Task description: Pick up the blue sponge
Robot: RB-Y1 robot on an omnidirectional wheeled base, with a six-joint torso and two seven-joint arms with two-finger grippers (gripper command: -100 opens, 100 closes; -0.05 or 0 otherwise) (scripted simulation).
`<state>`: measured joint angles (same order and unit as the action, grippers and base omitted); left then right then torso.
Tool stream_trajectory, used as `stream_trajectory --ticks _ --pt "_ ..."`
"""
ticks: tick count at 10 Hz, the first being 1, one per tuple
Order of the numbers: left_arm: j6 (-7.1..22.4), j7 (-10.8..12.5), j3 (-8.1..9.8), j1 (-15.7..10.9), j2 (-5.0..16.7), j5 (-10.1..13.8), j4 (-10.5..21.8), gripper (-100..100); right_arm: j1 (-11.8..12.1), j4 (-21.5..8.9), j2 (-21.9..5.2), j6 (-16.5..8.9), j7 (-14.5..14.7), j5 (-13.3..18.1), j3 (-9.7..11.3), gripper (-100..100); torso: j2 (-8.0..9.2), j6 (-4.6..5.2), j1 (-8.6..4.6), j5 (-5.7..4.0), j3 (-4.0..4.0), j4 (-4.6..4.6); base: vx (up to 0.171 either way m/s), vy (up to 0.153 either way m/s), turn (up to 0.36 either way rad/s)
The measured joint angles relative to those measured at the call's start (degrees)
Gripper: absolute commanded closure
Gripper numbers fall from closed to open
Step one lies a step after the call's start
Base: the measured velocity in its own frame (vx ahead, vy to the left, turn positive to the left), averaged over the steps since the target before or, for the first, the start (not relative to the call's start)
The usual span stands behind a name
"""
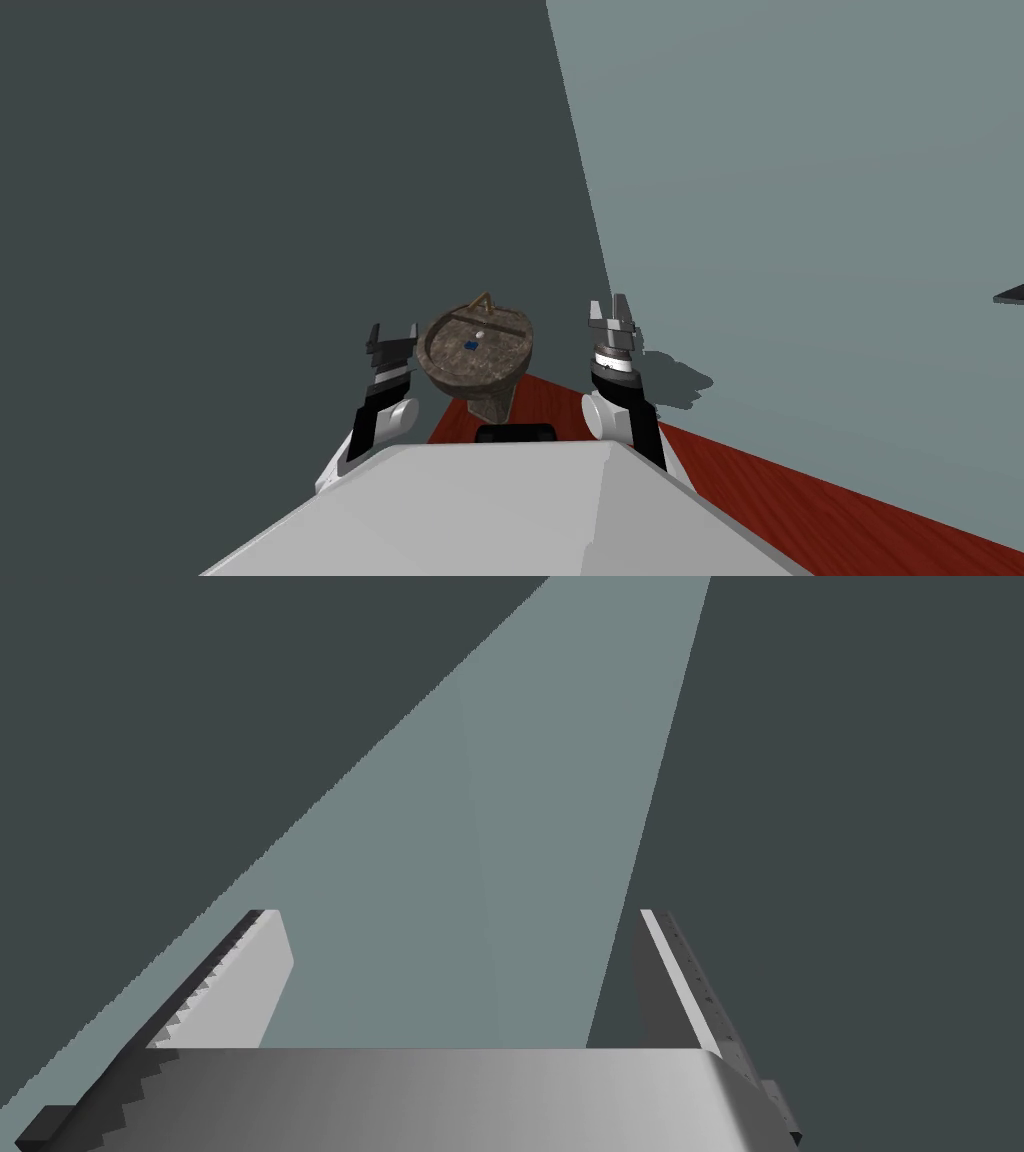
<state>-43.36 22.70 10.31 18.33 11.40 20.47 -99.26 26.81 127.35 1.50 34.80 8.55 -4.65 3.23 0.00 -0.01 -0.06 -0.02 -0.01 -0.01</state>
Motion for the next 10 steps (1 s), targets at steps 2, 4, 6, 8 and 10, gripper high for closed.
stream_trajectory --ticks 2,4,6,8,10 --pt "-1.43 0.64 -0.47 -0.78 -0.12 2.79 1.83 -100 0.00 0.00 0.00 0.00 0.00 0.00 0.00 0 -0.01 0.00 0.02 0.00 0.00 0.00 0.000 -0.018 0.003" --pt "-3.15 1.40 -0.97 -2.08 -0.17 6.11 4.36 -100 0.00 0.00 0.00 0.00 0.00 0.00 0.00 0 0.01 0.00 -0.09 -0.01 0.01 0.00 0.007 -0.042 0.044" --pt "-3.78 1.71 -1.09 -2.43 -0.16 7.20 5.06 -100 0.00 0.00 0.00 0.00 0.00 0.00 0.00 0 -0.01 0.00 -0.05 -0.01 0.00 0.00 0.000 -0.025 0.002" --pt "-3.78 1.74 -1.09 -2.43 -0.15 7.30 5.07 -100 0.00 0.00 0.00 0.00 0.00 0.00 0.00 0 0.04 0.01 0.08 0.01 0.03 0.01 -0.003 0.004 -0.023" --pt "-3.78 1.75 -1.08 -2.43 -0.14 7.31 5.07 -100 0.00 0.00 0.00 0.00 0.00 0.00 0.00 0 0.02 0.00 0.05 0.01 0.01 0.00 0.002 -0.005 0.014"
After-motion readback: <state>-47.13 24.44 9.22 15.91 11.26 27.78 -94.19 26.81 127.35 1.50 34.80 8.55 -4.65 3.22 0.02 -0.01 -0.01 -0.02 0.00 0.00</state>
